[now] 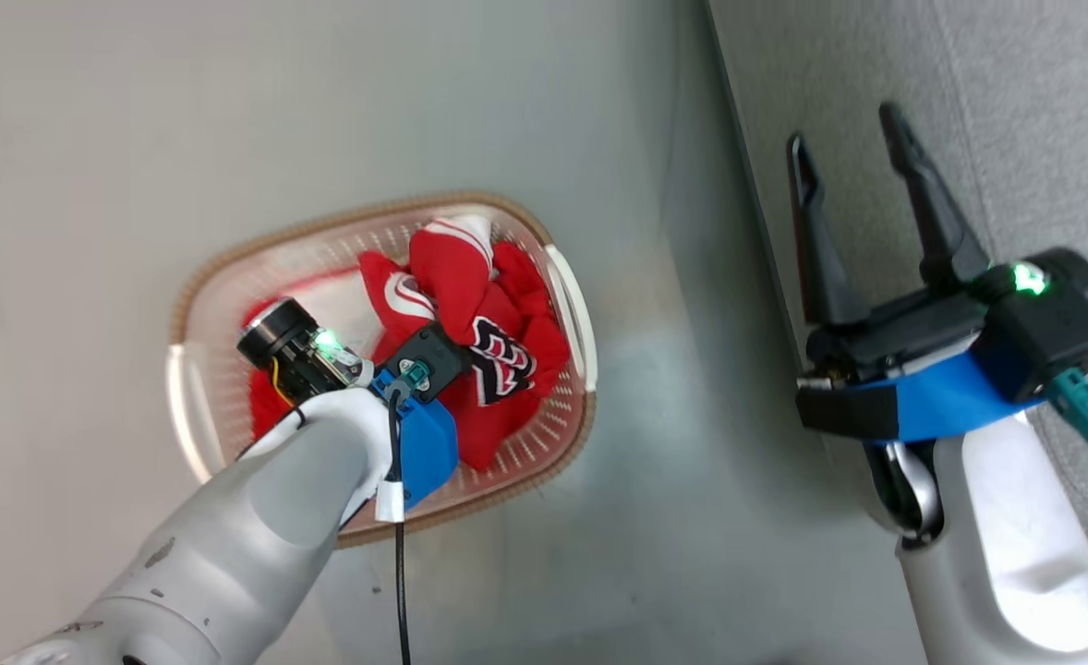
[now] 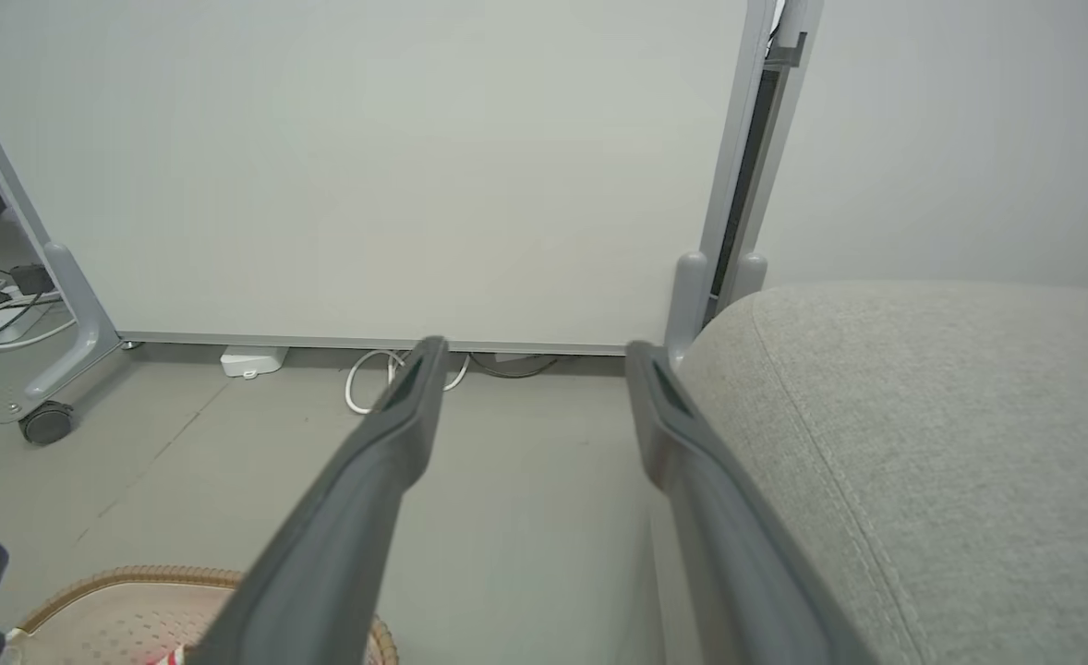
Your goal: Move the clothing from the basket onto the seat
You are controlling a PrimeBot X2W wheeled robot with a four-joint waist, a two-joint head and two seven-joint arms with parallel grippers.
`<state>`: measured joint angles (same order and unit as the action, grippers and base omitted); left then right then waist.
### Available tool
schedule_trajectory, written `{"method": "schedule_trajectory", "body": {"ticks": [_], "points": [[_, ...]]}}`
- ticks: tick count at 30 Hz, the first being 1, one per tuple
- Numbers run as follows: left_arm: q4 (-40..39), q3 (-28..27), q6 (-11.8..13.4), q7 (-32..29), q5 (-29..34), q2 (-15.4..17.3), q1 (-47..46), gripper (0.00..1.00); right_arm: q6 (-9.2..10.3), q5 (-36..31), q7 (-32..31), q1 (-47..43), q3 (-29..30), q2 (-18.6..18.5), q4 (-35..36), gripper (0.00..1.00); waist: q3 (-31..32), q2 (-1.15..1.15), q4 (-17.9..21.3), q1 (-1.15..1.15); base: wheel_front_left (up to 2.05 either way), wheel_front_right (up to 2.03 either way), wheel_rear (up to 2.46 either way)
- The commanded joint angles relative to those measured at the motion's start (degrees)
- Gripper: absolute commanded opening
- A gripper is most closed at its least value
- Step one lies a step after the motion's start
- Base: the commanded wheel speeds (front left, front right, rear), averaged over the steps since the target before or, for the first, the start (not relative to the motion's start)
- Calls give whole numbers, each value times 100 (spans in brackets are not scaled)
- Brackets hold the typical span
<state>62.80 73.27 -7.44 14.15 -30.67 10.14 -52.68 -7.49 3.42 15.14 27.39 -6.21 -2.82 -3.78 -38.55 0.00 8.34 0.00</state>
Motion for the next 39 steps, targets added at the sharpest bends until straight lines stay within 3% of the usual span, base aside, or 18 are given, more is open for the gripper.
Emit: {"method": "schedule_trajectory", "body": {"ticks": [1,8,27,39], "points": [[-69,-43,-4,75,-172,-55,94,0,0,-40,2,-179,36,-11,-60,100,537,0,-269,0,0,0,0],[-569,-577,1,110,-475,-25,266,0,0,-132,2,-630,115,-11,-257,100,1362,0,-507,0,0,0,0],[-2288,-2640,169,113,44,252,1458,0,-1,-91,2,-1801,350,-11,-555,100,3263,0,-759,0,0,0,0],[-3010,-3116,187,113,367,288,2159,0,-1,-11,2,-2385,419,-11,-527,100,3771,0,-908,0,0,0,0]]}}
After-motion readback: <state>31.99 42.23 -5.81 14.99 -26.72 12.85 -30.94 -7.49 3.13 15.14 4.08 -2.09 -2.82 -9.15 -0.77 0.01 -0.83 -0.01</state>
